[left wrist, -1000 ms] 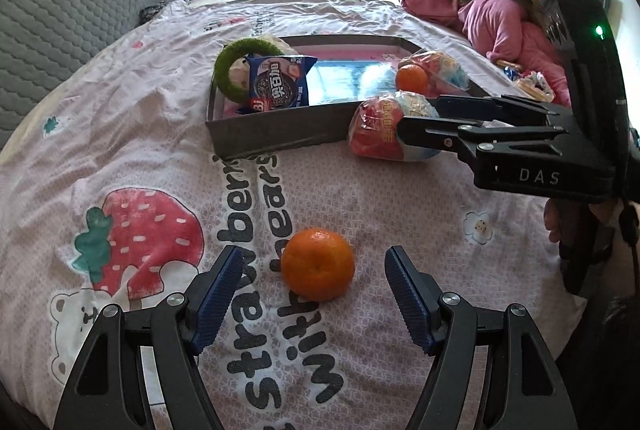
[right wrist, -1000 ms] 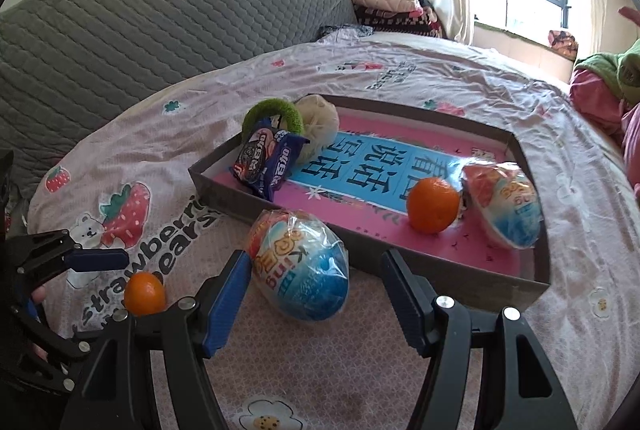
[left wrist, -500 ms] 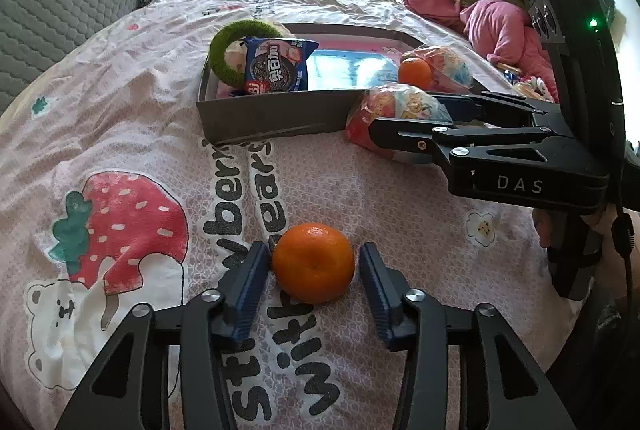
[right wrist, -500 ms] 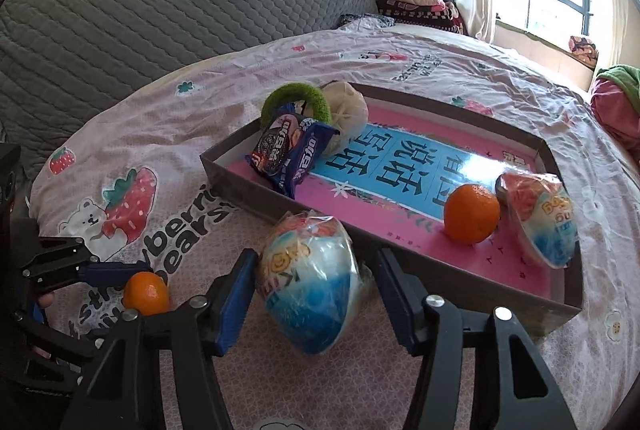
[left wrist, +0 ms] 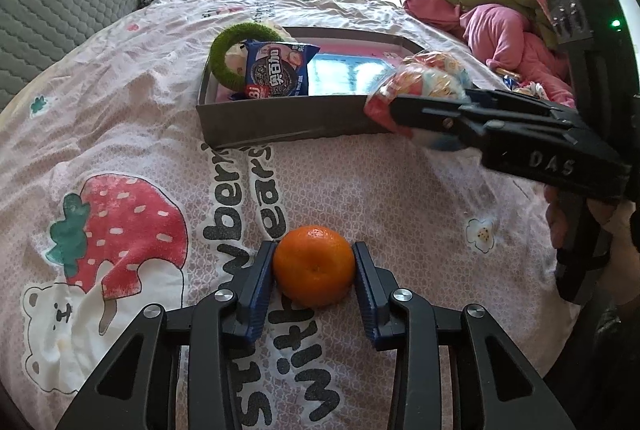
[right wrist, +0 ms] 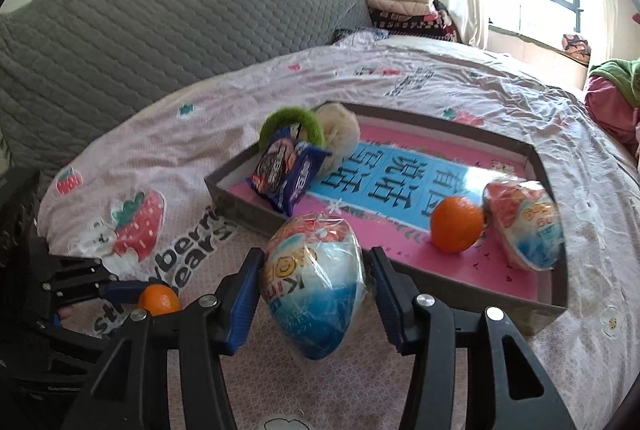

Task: Organize objects
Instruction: 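Close the left tool on the orange while the right tool grasps the Kinder egg, then lift the orange with the left tool while the right tool lifts the Kinder egg toward the box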

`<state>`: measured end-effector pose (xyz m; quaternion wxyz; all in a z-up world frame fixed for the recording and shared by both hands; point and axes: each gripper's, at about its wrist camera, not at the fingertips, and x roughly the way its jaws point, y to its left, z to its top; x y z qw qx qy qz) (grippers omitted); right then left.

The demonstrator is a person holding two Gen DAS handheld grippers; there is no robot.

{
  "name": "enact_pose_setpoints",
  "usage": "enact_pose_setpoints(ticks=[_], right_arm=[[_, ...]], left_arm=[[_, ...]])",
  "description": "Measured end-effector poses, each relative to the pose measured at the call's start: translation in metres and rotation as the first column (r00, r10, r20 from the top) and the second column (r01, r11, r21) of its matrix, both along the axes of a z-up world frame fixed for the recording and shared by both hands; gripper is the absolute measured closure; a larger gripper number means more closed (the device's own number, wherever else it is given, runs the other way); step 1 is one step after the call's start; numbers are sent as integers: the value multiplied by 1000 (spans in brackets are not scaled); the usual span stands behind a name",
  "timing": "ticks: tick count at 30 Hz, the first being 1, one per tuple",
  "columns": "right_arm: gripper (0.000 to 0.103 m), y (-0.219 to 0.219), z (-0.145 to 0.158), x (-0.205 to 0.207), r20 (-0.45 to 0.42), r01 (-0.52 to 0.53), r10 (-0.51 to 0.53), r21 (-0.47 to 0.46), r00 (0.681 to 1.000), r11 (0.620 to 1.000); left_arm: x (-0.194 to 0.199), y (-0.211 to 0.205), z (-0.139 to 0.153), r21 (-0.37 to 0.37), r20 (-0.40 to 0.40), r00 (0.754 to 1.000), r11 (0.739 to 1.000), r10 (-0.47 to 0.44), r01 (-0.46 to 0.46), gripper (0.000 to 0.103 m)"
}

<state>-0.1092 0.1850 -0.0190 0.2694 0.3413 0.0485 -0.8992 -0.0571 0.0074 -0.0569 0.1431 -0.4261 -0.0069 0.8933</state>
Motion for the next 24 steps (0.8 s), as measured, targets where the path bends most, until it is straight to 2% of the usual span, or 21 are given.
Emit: enact_pose_setpoints(ticks=[12, 17, 24], right_arm=[[50, 21, 26, 10, -72, 50, -54, -50, 996, 997], [50, 33, 40, 14, -130, 88, -97, -75, 987, 993], [50, 49, 59, 19, -193, 130, -150, -111, 970, 985]], left_arm=[[-5, 6, 19, -6, -64, 998, 1000, 6, -6, 64], [-9, 13, 36, -19, -120, 993, 1000, 3, -6, 64], [-21, 22, 51, -6, -156, 988, 1000, 5, -6, 64]])
